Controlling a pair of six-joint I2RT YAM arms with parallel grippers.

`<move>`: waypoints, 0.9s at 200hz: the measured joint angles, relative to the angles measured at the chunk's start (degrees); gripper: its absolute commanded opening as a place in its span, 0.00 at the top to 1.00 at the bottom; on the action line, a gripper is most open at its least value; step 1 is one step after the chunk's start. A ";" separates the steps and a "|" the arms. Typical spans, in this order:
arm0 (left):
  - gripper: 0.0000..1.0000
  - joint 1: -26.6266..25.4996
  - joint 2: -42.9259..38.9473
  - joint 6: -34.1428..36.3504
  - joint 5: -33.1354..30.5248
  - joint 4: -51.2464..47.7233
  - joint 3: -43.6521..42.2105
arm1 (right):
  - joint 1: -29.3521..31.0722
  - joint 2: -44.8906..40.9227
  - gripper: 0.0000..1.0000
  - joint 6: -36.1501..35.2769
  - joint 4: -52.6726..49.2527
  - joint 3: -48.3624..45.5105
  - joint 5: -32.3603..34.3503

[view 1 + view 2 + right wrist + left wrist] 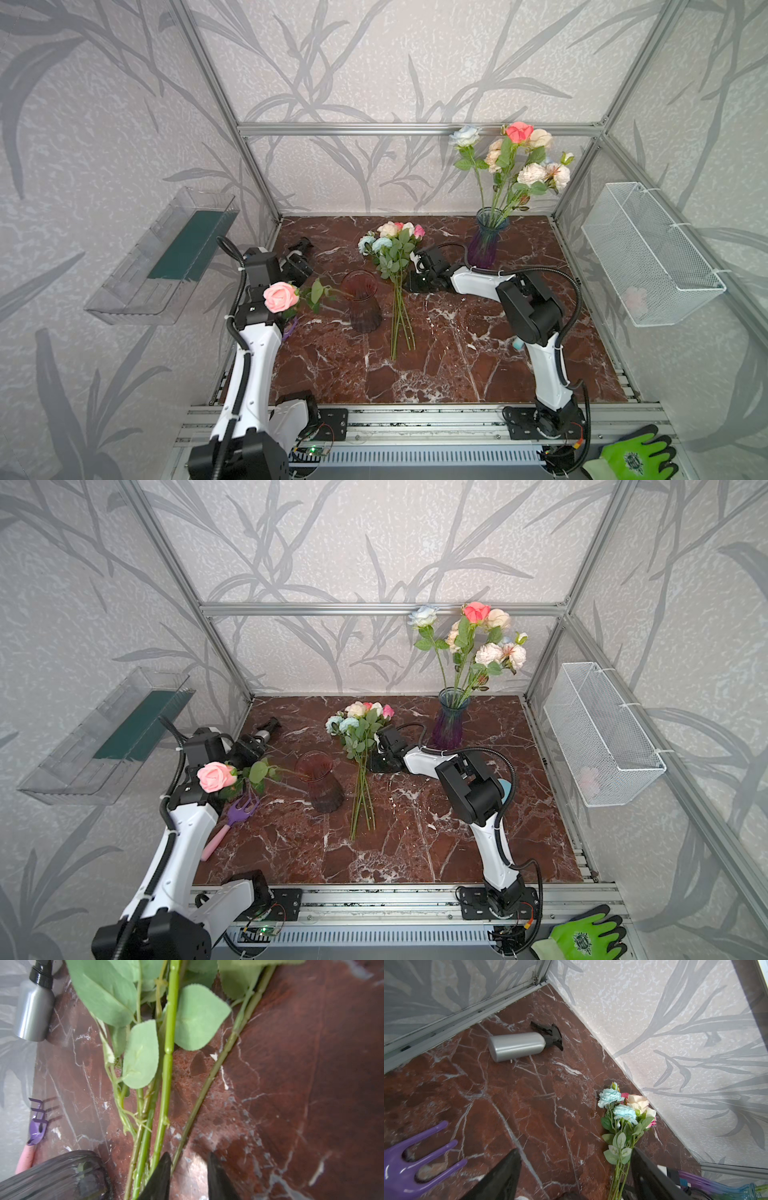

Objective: Arrange the flowers into the vase
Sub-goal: 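Open the right gripper and move it back down to the bunch, then grasp a cream rose stem in the bunch with the right gripper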

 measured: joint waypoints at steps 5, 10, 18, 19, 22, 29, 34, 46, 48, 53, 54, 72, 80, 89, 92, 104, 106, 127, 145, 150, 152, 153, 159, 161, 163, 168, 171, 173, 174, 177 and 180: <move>0.18 0.00 -1.77 -0.15 -0.04 -0.96 -1.01 | -0.07 -0.02 0.71 0.17 0.26 -0.11 -0.04; 0.18 0.00 -3.41 -0.39 -0.13 -1.88 -1.97 | -0.13 -0.15 0.71 0.31 0.61 -0.35 -0.02; 0.19 0.00 -5.95 -0.55 -0.20 -3.39 -3.43 | -0.22 -0.57 0.72 0.50 1.11 -1.11 0.02; 0.19 0.00 -6.12 -0.55 -0.20 -3.50 -3.56 | -0.22 -0.61 0.72 0.59 1.20 -1.27 0.00; 0.19 -0.02 -6.88 -0.57 -0.24 -4.09 -4.00 | -0.24 -0.87 0.72 0.61 1.31 -1.60 0.07; 0.19 0.00 -8.79 -0.57 -0.44 -5.86 -4.90 | -0.28 -1.49 0.73 0.74 1.68 -2.54 0.24; 0.19 0.00 -9.77 -0.55 -0.57 -6.95 -5.31 | -0.28 -1.99 0.74 0.83 1.92 -3.28 0.37; 0.19 0.00 -11.98 -0.46 -1.25 -9.79 -5.70 | -0.28 -3.52 0.74 0.90 2.05 -5.01 0.68; 0.19 0.00 -12.33 -0.44 -1.36 -10.21 -5.70 | -0.28 -3.74 0.74 1.01 2.08 -5.25 0.68; 0.19 0.00 -13.11 -0.31 -1.64 -11.17 -5.70 | -0.28 -4.35 0.74 1.01 2.05 -5.73 0.90; 0.19 0.00 -13.20 -0.31 -1.68 -11.28 -5.70 | -0.28 -4.50 0.74 1.03 2.05 -5.84 0.90; 0.19 0.00 -15.54 0.13 -2.56 -14.36 -5.70 | -0.28 -6.32 0.73 1.01 2.19 -6.40 1.03; 0.19 0.00 -16.31 0.20 -2.67 -15.76 -5.70 | -0.28 -6.84 0.71 1.44 2.93 -6.40 0.98; 0.19 0.00 -17.11 0.15 -2.56 -17.22 -5.70 | -0.31 -7.04 0.70 2.05 3.69 -6.19 0.72; 0.20 0.00 -17.44 0.17 -2.49 -17.66 -5.70 | -0.31 -7.04 0.69 2.16 3.80 -6.05 0.57; 0.21 0.00 -19.02 -0.11 -1.86 -19.08 -6.25 | -0.33 -6.69 0.67 3.02 4.20 -5.35 0.04; 0.21 0.00 -19.37 -0.11 -1.70 -19.26 -6.43 | -0.33 -6.62 0.67 3.04 4.20 -5.20 -0.04; 0.21 0.00 -23.43 -1.49 -0.07 -22.18 -9.01 | -0.33 -4.94 0.67 3.85 4.55 -3.08 -0.70; 0.22 0.00 -26.05 -2.64 1.20 -25.44 -9.53 | -0.33 -2.64 0.69 4.44 4.66 -1.01 -1.20; 0.22 0.00 -26.25 -3.02 1.70 -25.81 -9.53 | -0.33 -2.01 0.70 4.48 4.66 -0.55 -1.25; 0.22 0.00 -26.27 -3.06 1.81 -25.94 -9.51 | -0.33 -1.73 0.70 4.57 4.63 -0.35 -1.31; 0.22 0.00 -26.29 -3.08 1.95 -25.97 -9.53 | -0.33 -1.66 0.71 4.61 4.63 -0.28 -1.31; 0.23 0.00 -26.27 -3.54 2.73 -26.36 -9.53 | -0.33 -0.92 0.71 4.72 4.50 0.20 -1.38; 0.24 0.00 -26.25 -3.65 2.93 -26.47 -9.55 | -0.33 -0.72 0.71 4.76 4.50 0.35 -1.38; 0.24 0.00 -26.25 -3.89 3.30 -26.56 -9.55 | -0.33 -0.52 0.71 4.70 4.44 0.50 -1.40; 0.25 0.00 -26.25 -4.07 3.93 -26.75 -9.57 | -0.33 0.00 0.72 4.90 4.28 0.83 -1.44; 0.25 0.00 -26.25 -4.33 4.44 -26.84 -9.62 | -0.33 0.24 0.72 4.87 4.26 0.98 -1.44; 0.26 0.00 -26.27 -4.31 4.70 -26.91 -9.64 | -0.33 0.39 0.73 4.90 4.24 1.03 -1.49; 0.26 0.00 -26.29 -4.33 4.79 -26.91 -9.64 | -0.33 0.50 0.74 4.90 4.26 1.07 -1.49; 0.27 0.00 -26.32 -4.61 5.44 -26.93 -9.73 | -0.33 0.66 0.75 4.94 4.24 1.09 -1.49; 0.28 0.00 -26.36 -4.61 5.92 -26.93 -9.84 | -0.33 0.85 0.76 5.05 4.24 1.11 -1.51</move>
